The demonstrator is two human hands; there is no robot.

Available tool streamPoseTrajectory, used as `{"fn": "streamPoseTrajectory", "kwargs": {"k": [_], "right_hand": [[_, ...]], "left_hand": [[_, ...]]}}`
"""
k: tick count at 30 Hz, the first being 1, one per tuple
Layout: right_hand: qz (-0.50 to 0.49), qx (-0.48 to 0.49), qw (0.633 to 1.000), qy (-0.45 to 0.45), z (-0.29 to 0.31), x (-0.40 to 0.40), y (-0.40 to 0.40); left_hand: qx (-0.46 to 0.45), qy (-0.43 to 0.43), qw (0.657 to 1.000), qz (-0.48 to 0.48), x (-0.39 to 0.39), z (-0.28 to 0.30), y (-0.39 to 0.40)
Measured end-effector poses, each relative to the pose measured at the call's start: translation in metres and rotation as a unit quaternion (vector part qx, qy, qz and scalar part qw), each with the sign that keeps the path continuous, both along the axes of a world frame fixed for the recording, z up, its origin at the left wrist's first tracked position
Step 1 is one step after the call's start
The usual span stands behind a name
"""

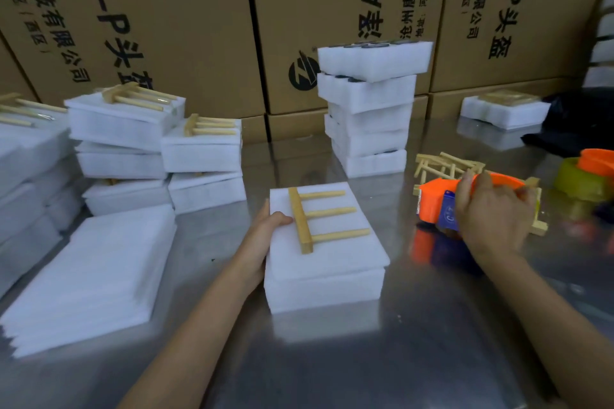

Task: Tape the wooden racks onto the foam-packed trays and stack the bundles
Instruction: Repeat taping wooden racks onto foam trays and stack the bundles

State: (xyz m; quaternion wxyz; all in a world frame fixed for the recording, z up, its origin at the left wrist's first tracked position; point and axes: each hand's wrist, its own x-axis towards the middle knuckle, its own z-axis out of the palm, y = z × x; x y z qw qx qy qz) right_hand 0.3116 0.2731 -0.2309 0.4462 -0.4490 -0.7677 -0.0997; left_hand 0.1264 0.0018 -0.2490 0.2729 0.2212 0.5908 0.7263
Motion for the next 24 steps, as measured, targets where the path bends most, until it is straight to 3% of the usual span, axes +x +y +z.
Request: {"fn": "streamPoseTrajectory", "kwargs": {"k": [5, 8, 11, 15, 24], "right_hand": [[0.038, 0.101, 0.993, 0.055, 0.020, 0.014, 0.004], [0.111, 0.118, 0.979, 0.125, 0.043, 0.019, -0.011], [0.197, 0.136, 0.956, 0.171, 0.065, 0.017, -0.037], [0.268, 0.138, 0.932, 0.203, 0.084, 0.011, -0.066], [0.326, 0.051, 0.921, 0.209, 0.088, 0.018, -0.081]], "left_hand": [[-0.010, -0.007, 0.999, 0.050, 0.011, 0.015, -0.002], [-0.053, 0.109, 0.982, 0.144, 0.012, 0.052, -0.006], [-0.033, 0.188, 0.981, 0.025, 0.044, 0.089, 0.005], [-0.057, 0.212, 0.965, -0.147, 0.099, 0.119, 0.028], [-0.013, 0.191, 0.976, -0.101, 0.097, 0.123, 0.007]]}}
